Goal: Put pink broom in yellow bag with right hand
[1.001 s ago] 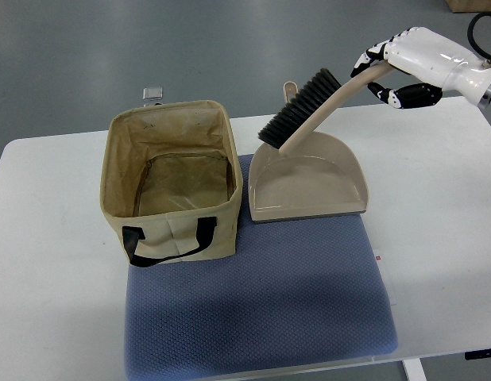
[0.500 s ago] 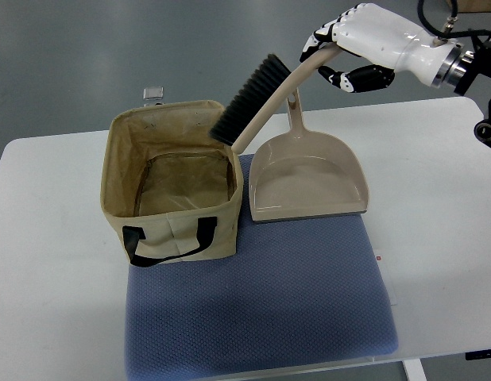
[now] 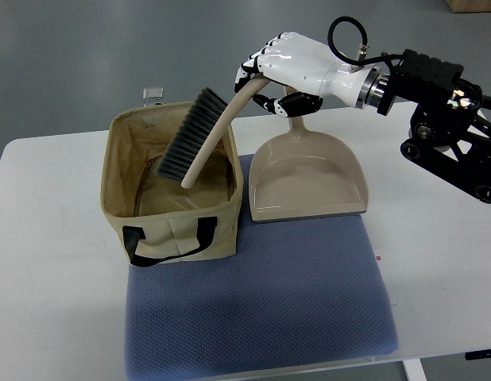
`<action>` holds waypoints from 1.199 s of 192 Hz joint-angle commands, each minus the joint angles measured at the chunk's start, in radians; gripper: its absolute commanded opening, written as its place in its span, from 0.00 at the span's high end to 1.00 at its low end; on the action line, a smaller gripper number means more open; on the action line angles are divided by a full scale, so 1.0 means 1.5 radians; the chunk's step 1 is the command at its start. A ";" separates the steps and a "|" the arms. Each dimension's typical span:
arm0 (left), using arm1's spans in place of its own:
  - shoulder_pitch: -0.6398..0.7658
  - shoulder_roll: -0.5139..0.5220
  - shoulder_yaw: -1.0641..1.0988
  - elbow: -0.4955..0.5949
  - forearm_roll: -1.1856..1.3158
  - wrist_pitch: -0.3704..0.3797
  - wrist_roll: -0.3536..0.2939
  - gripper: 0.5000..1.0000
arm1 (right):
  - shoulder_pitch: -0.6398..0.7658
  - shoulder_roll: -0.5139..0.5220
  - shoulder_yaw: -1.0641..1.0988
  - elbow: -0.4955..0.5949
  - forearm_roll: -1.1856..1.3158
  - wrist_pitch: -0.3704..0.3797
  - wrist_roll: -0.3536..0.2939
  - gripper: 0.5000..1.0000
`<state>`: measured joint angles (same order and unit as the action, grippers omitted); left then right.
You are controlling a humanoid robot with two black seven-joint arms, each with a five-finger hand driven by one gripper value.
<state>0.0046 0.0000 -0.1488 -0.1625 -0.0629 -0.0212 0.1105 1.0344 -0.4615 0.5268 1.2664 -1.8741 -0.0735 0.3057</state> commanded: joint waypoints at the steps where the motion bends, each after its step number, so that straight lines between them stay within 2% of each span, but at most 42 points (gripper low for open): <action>1: 0.000 0.000 0.000 0.000 0.000 0.000 0.000 0.00 | -0.004 0.003 0.004 -0.001 0.005 -0.002 0.001 0.21; 20: 0.000 0.000 0.000 0.000 0.000 0.000 0.000 0.00 | -0.005 0.003 0.011 -0.001 0.010 -0.001 0.002 0.15; 47: 0.000 0.000 0.000 0.000 0.000 0.001 0.000 0.00 | -0.007 -0.001 0.017 -0.014 0.022 -0.001 0.004 0.15; 79: 0.000 0.000 0.000 0.000 0.000 0.001 0.000 0.00 | -0.059 -0.012 0.089 -0.048 0.177 0.012 0.005 0.16; 131: 0.000 0.000 0.000 0.000 0.000 0.000 0.000 0.00 | -0.207 -0.040 0.236 -0.104 0.527 0.109 0.005 0.15; 154: 0.000 0.000 0.000 0.000 0.000 0.001 0.000 0.00 | -0.269 -0.033 0.291 -0.170 0.654 0.169 0.005 0.15; 180: 0.000 0.000 0.000 0.000 0.000 0.001 0.000 0.00 | -0.306 -0.001 0.343 -0.223 0.749 0.216 0.003 0.15; 230: 0.000 0.000 0.000 -0.001 0.000 0.001 0.000 0.00 | -0.366 0.078 0.424 -0.251 0.811 0.246 -0.022 0.15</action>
<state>0.0046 0.0000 -0.1488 -0.1627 -0.0629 -0.0208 0.1104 0.5164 -0.3828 1.1302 0.8946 -0.6806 0.2839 0.2887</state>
